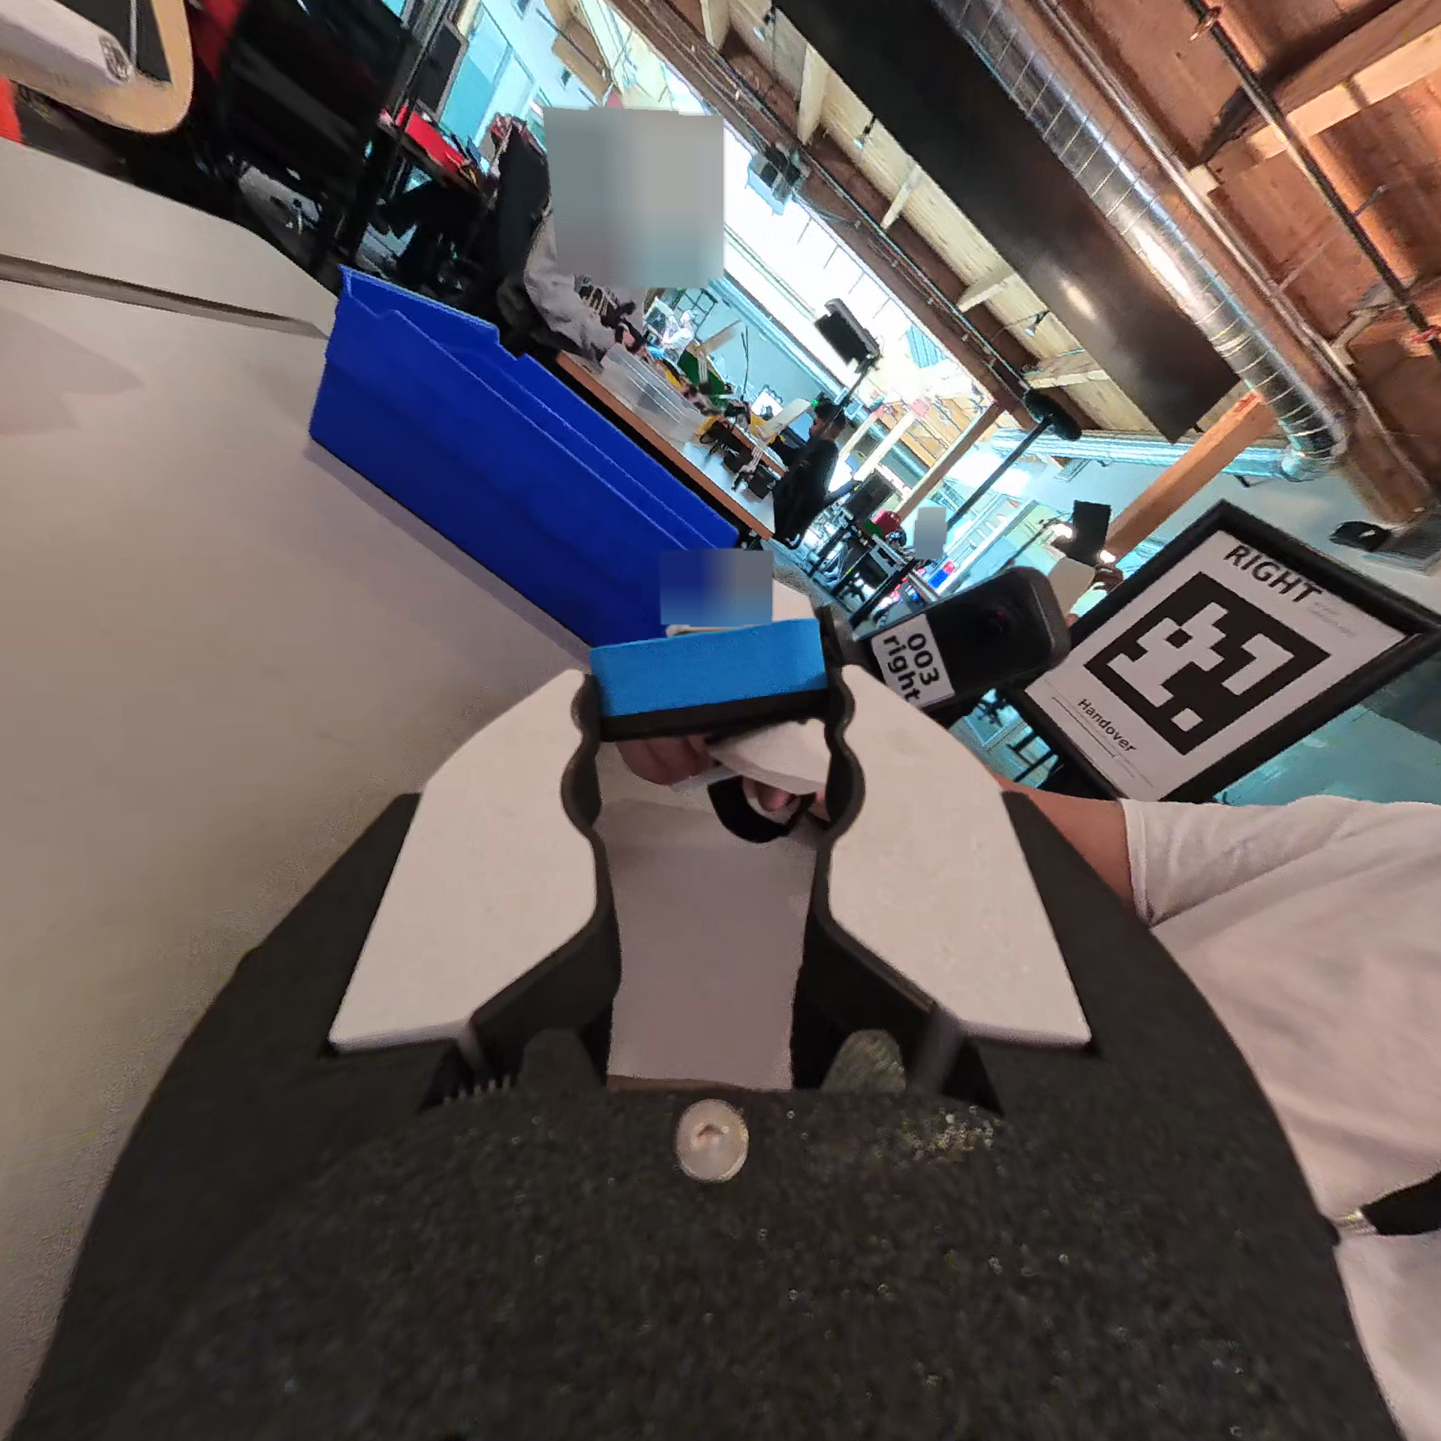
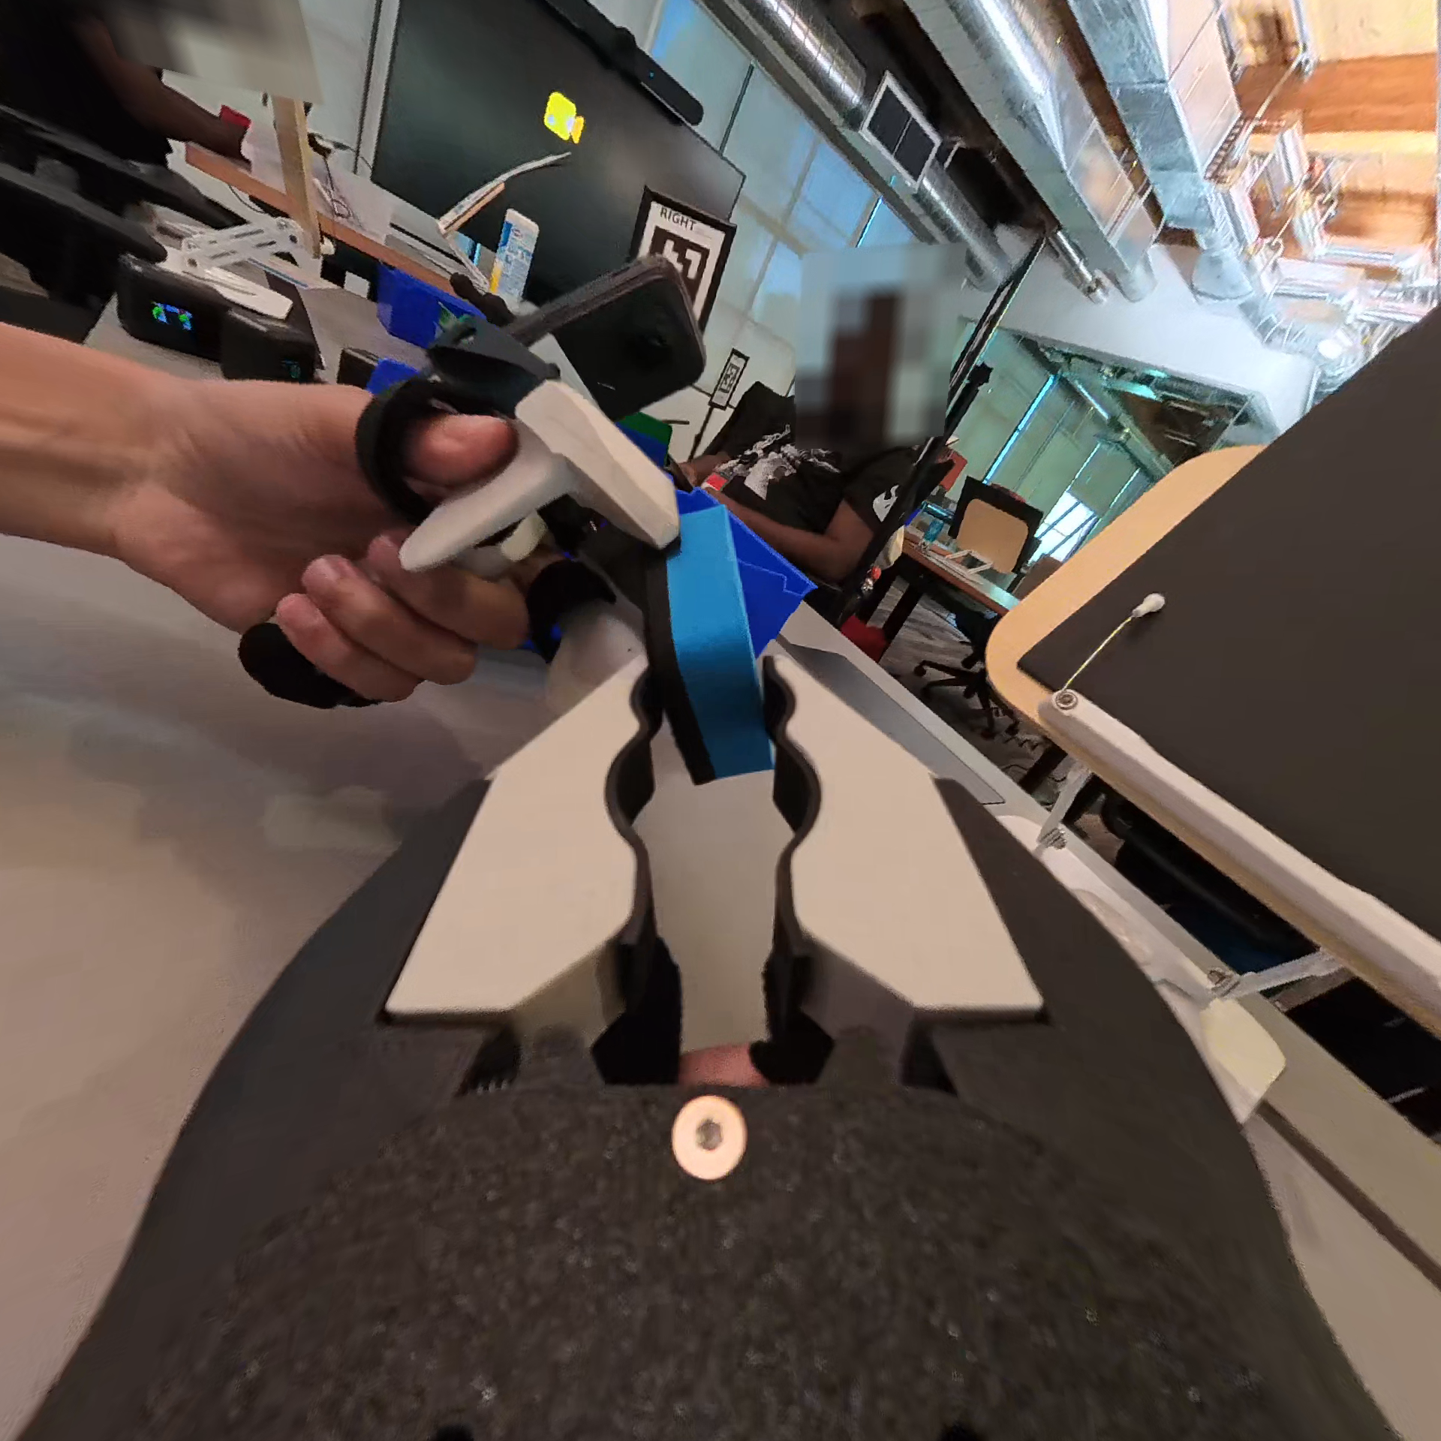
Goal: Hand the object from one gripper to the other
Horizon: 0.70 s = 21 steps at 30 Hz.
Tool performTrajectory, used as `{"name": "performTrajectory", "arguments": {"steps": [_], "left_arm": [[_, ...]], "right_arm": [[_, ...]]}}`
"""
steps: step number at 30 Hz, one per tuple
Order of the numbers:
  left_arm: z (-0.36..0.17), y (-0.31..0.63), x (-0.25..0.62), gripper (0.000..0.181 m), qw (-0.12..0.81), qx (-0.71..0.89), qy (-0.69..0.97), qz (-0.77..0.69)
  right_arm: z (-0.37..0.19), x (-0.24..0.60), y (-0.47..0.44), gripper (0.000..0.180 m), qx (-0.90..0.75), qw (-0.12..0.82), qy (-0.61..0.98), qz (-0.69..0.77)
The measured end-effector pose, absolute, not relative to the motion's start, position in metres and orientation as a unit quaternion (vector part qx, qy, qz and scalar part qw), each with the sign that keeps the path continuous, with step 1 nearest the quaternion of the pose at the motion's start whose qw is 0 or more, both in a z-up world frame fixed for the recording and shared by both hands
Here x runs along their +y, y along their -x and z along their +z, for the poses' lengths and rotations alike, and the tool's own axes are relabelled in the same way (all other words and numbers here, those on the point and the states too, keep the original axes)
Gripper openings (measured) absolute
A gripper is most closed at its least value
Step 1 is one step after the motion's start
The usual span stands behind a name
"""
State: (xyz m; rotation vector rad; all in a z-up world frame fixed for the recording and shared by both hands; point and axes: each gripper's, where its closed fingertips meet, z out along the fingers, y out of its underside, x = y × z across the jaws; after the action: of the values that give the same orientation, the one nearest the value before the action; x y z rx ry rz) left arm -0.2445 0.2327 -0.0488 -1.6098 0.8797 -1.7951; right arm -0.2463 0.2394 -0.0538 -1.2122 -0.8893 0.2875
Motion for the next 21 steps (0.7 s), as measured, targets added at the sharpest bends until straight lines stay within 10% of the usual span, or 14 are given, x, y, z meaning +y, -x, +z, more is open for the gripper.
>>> {"name": "performTrajectory", "arguments": {"steps": [9, 21], "left_arm": [[-0.07, 0.25, 0.239, 0.061, 0.352, 0.401, 0.611, -0.585], [-0.075, 0.243, 0.261, 0.063, 0.462, 0.441, 0.668, -0.381]], "right_arm": [[-0.056, 0.247, 0.233, 0.022, -0.408, 0.683, 0.578, 0.182], [-0.084, 0.276, 0.218, 0.023, -0.485, 0.593, 0.564, -0.308]]}}
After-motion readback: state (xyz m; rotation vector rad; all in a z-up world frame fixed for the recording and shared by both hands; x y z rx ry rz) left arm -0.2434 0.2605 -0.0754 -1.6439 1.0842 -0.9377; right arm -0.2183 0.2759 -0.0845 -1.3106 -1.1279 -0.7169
